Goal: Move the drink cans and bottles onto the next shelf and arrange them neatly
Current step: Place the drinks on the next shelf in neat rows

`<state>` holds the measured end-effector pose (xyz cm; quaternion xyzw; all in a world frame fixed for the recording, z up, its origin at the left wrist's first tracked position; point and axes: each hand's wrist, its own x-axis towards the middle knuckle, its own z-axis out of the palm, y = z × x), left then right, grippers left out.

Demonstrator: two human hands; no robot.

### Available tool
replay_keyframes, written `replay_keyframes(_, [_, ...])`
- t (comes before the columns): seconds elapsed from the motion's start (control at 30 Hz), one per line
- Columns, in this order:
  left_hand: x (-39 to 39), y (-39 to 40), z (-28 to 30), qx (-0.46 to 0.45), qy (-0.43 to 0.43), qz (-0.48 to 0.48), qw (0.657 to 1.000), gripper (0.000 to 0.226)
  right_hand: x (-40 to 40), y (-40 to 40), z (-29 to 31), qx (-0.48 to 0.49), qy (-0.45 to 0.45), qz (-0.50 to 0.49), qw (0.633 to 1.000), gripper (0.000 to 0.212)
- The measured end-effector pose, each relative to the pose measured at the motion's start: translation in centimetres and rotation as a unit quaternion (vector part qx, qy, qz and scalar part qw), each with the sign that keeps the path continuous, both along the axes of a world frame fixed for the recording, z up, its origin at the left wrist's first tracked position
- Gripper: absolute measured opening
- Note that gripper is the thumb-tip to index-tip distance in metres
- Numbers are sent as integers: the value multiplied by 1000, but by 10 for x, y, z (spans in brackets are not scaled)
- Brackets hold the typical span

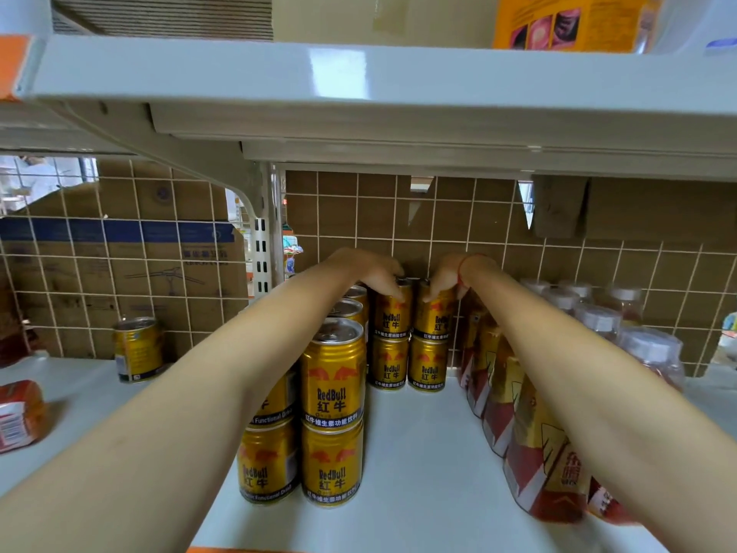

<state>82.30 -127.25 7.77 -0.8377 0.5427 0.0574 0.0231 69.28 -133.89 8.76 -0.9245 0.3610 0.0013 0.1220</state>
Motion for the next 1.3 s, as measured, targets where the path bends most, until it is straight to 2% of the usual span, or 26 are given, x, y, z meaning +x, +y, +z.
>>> replay_keyframes(0.1, [-2,-1,5,5,36,7,999,46,0,-3,1,13,-3,-3,1000,53])
replay_keyframes(0.8, [-6,-3,4,17,0,15,1000,47,5,-8,1,37,-11,-11,999,55])
replay_keyframes(0.93, [-6,-3,3,21,-4,19,1000,47,3,-2,0,3,-19,-7,1000,56])
replay_keyframes(1.3, [-10,1,-1,12,2,34,999,48,-3,7,-2,-9,-12,-1,1000,54])
